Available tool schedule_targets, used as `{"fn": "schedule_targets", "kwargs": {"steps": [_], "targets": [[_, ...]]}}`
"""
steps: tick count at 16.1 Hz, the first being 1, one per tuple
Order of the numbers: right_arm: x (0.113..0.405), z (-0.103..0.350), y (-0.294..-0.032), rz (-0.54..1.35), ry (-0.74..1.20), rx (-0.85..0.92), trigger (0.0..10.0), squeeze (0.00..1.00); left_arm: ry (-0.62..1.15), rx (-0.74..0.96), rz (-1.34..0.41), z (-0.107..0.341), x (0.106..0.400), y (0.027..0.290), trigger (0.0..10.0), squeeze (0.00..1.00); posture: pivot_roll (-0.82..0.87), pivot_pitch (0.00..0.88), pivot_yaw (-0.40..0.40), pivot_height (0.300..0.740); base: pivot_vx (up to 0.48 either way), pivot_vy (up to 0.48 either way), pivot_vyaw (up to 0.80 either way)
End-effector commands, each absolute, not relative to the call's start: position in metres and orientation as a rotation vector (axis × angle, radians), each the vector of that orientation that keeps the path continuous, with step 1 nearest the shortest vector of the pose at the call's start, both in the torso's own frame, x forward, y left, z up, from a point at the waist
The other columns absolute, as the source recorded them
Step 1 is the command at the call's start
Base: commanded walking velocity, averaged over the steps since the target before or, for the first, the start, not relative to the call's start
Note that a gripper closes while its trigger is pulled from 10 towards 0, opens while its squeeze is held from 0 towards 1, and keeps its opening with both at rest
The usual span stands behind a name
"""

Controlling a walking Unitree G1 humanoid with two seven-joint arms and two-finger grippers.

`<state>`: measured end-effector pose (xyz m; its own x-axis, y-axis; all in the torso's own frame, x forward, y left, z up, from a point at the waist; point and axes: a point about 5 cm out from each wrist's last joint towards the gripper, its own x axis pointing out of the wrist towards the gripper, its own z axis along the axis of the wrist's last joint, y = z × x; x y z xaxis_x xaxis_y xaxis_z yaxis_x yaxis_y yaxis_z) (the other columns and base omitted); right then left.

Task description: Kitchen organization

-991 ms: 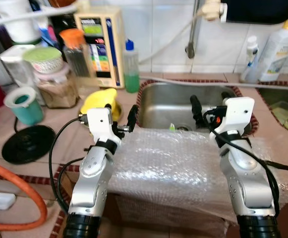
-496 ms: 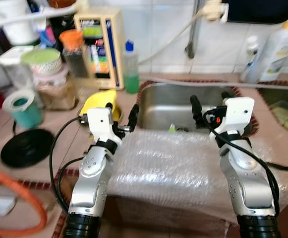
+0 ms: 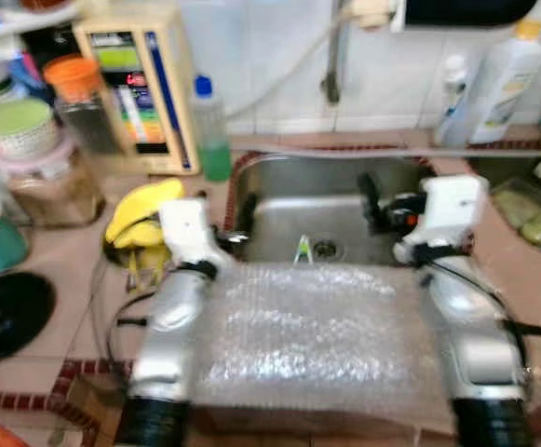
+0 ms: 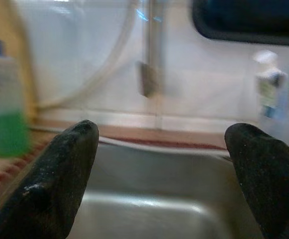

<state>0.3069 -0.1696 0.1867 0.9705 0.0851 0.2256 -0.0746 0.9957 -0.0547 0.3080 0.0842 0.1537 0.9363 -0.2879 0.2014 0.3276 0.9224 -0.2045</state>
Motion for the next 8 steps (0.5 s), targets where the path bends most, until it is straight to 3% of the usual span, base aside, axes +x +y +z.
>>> {"fn": "schedule_targets", "kwargs": {"steps": [1, 8], "targets": [[0.308, 0.19, -0.159, 0.115, -0.246, -0.036, 10.0, 0.0, -0.171, -0.225, -0.278, 0.153, 0.309, 0.096, 10.0, 0.0, -0.04, 0.0, 0.055, 0.74, 0.0, 0.0, 0.0], [0.306, 0.189, -0.158, 0.145, -0.231, -0.027, 10.0, 0.0, -0.178, -0.226, -0.199, 0.157, 0.316, 0.105, 10.0, 0.0, -0.05, 0.0, 0.057, 0.74, 0.0, 0.0, 0.0]]}}
